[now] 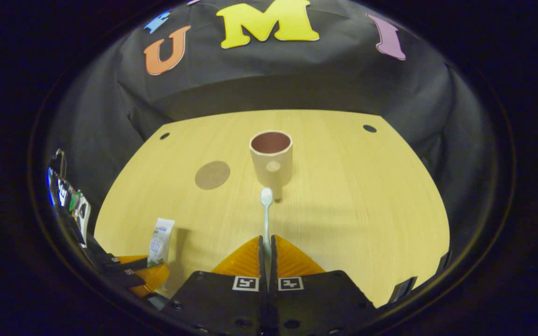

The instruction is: Put the toothbrush and toothpaste on the desktop into the cup, then pick up the cup and place it on the coaster on the desktop.

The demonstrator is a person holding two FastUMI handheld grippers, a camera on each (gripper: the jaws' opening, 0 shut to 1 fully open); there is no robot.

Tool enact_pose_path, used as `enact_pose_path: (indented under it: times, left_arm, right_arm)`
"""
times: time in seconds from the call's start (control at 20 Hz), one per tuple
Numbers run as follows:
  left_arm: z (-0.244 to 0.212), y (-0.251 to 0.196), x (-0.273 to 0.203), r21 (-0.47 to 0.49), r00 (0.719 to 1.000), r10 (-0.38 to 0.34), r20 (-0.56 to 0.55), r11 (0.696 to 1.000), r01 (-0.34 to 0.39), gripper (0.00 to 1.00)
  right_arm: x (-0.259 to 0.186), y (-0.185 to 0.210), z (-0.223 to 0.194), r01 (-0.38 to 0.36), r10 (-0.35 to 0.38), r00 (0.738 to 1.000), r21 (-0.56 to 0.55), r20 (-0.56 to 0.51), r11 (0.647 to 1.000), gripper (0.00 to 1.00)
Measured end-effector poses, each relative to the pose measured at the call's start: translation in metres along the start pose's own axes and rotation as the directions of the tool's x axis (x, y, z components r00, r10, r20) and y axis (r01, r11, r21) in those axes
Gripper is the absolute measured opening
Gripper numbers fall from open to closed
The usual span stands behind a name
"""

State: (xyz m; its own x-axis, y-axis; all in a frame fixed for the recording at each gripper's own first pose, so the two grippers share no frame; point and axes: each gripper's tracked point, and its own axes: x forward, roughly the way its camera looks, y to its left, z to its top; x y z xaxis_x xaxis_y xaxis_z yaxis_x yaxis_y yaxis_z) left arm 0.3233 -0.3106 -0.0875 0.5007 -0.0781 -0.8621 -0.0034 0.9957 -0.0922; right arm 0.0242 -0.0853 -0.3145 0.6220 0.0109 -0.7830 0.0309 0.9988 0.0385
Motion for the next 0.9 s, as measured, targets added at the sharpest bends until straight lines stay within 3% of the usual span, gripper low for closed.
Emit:
enact_pose_path:
  times: [0.2,0.45,0.7,0.9]
  left_arm:
    - [0.034,-0.008,-0.001,-0.011,0.999,0.009,0.052,1.000,-0.009,0.36]
    - [0.062,0.002,-0.010,-0.007,0.995,0.030,0.093,1.000,-0.029,0.36]
    - [0.075,0.007,-0.004,-0.036,0.994,0.029,0.107,0.999,-0.026,0.36]
    - [0.085,0.013,0.008,-0.041,0.991,0.039,0.125,0.999,-0.034,0.36]
  right_arm:
    - [0.006,0.002,0.063,-0.007,0.005,0.993,0.015,0.117,1.000,0.00]
    - [0.023,0.011,0.142,-0.025,0.022,0.966,0.009,0.258,1.000,0.00]
    - [0.035,0.023,0.209,-0.073,0.070,0.903,-0.010,0.424,0.997,0.00]
    - [0.047,0.030,0.236,-0.118,0.105,0.849,-0.008,0.517,0.993,0.00]
